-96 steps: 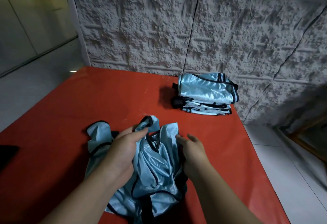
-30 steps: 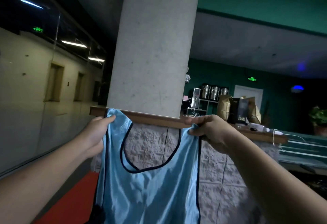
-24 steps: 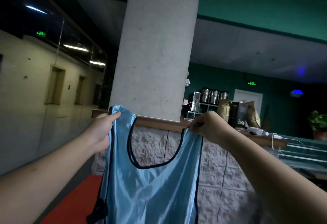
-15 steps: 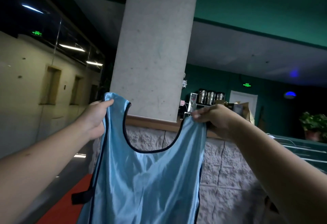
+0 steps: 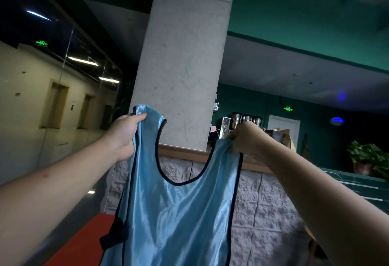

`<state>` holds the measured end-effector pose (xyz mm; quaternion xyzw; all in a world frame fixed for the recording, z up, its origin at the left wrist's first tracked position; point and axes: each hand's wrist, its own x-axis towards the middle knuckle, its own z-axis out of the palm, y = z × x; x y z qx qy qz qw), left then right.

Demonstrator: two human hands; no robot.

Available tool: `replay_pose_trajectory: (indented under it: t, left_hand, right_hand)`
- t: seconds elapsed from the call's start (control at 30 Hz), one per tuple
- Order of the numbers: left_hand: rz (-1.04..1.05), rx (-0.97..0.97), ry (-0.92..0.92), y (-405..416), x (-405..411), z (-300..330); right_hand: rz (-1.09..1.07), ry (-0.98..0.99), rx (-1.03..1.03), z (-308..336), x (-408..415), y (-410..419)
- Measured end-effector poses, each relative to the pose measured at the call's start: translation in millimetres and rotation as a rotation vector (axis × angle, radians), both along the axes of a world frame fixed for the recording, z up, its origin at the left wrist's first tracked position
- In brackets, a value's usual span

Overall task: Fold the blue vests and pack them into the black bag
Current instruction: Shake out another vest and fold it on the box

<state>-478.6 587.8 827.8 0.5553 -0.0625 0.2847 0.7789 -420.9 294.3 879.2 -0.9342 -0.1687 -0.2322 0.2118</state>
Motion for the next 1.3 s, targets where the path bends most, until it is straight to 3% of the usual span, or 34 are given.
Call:
replay_pose_trajectory:
  t: [0.2, 0.43, 0.63, 0.8, 1.13, 1.3]
  left_hand:
    - [0.006, 0.007, -0.014, 7, -2, 0]
    - [-0.024, -0.029, -0.006, 12, -6, 1]
    - [0.039, 0.028, 0.005, 19, -9, 8]
    - [0.088, 0.143, 0.050, 30, -8, 8]
    - [0.276, 0.230, 0.043, 46, 5, -3]
    - [0.236, 0.257, 0.122, 60, 34, -29]
  right_hand:
    - [-0.140, 0.080, -0.121, 2, 6, -17]
    - [0.030, 0.202, 0.279, 4, 13, -36]
    - [-0.009, 0.012, 0.086, 8, 12, -48]
    - [-0.112, -0.037, -0.249, 14, 7, -55]
    - [-0.130, 0.072, -0.340, 1, 18, -60]
    - [0.012, 0.084, -0.168, -28, 43, -48]
